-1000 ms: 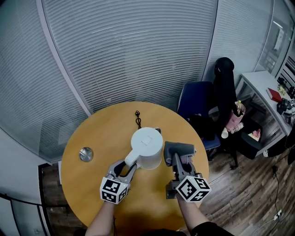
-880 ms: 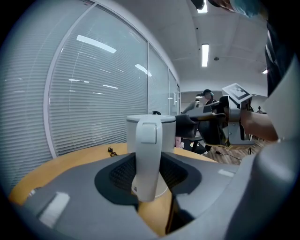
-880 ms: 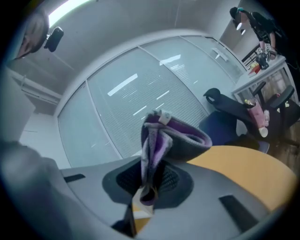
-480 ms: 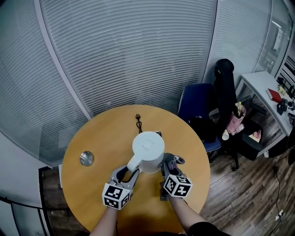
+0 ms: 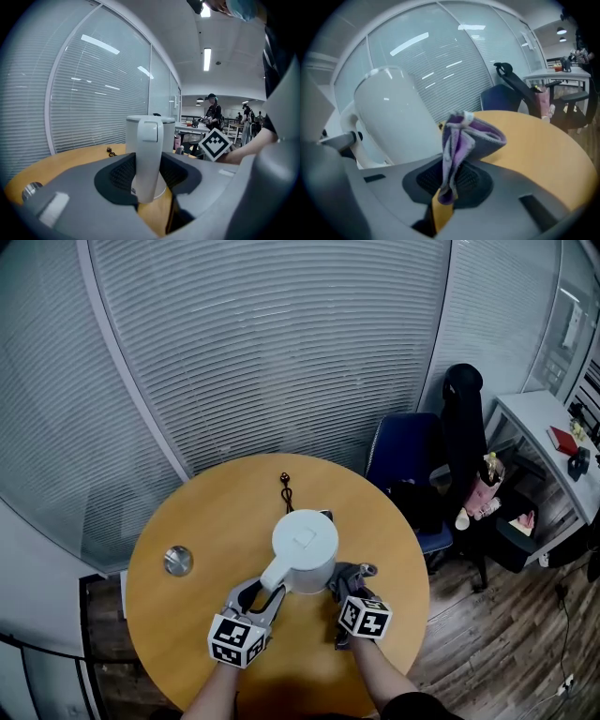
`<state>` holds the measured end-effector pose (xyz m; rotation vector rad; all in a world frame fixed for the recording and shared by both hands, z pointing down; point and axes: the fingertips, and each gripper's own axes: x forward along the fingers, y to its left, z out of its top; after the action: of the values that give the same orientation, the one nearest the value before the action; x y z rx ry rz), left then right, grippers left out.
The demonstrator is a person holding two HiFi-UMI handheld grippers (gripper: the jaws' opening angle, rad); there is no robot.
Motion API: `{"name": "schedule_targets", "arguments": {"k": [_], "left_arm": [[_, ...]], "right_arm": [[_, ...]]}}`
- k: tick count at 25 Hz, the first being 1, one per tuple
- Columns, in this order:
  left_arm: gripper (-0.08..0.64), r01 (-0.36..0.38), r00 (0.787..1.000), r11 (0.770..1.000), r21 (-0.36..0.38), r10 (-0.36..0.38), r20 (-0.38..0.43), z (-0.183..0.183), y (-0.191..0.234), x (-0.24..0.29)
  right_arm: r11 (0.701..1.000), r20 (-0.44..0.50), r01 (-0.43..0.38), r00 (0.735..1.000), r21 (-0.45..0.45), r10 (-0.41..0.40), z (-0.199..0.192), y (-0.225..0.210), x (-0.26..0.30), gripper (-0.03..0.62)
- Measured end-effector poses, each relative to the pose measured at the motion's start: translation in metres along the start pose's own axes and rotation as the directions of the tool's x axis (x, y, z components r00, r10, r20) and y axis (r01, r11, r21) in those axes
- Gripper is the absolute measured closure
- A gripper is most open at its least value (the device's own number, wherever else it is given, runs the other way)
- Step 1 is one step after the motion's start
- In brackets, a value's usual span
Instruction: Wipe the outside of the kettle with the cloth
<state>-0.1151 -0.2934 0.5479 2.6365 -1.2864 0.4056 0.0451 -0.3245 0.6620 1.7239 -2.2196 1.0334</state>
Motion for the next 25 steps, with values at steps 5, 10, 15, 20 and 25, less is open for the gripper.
{"name": "schedule_targets", "arguments": {"k": [5, 10, 15, 20, 25], "left_arm": [[0.399, -0.008, 1.0, 1.0, -0.003, 0.008, 0.001, 0.0, 0.0, 0.0], [0.399, -0.013, 1.0, 1.0, -0.01, 0.013, 0.008, -0.001, 0.0, -0.001], [0.399, -0.009, 1.0, 1.0, -0.016, 0.009, 0.009, 0.0, -0.001, 0.0], [0.397, -0.006, 1.0, 1.0, -0.027, 0.006, 0.017, -0.001, 0.0, 0.0], [0.396, 0.004, 0.999, 0.999, -0.047, -0.002, 0.034, -0.001, 0.0, 0.0]], "right_arm": [[0.999, 0.216, -0.049, 0.975, 0.0, 0.048, 0.084, -0.006, -0.036, 0.551], [0.953, 0.336, -0.272, 0.893, -0.132, 0.301, 0.161, 0.038, -0.063, 0.551], [0.867, 0.227, -0.429, 0.845, -0.254, 0.484, 0.166, 0.069, -0.053, 0.551], [0.876, 0.083, -0.434, 0.885, -0.212, 0.459, 0.12, 0.05, -0.015, 0.551], [0.922, -0.038, -0.357, 0.934, -0.147, 0.355, 0.066, 0.018, 0.02, 0.551]]}}
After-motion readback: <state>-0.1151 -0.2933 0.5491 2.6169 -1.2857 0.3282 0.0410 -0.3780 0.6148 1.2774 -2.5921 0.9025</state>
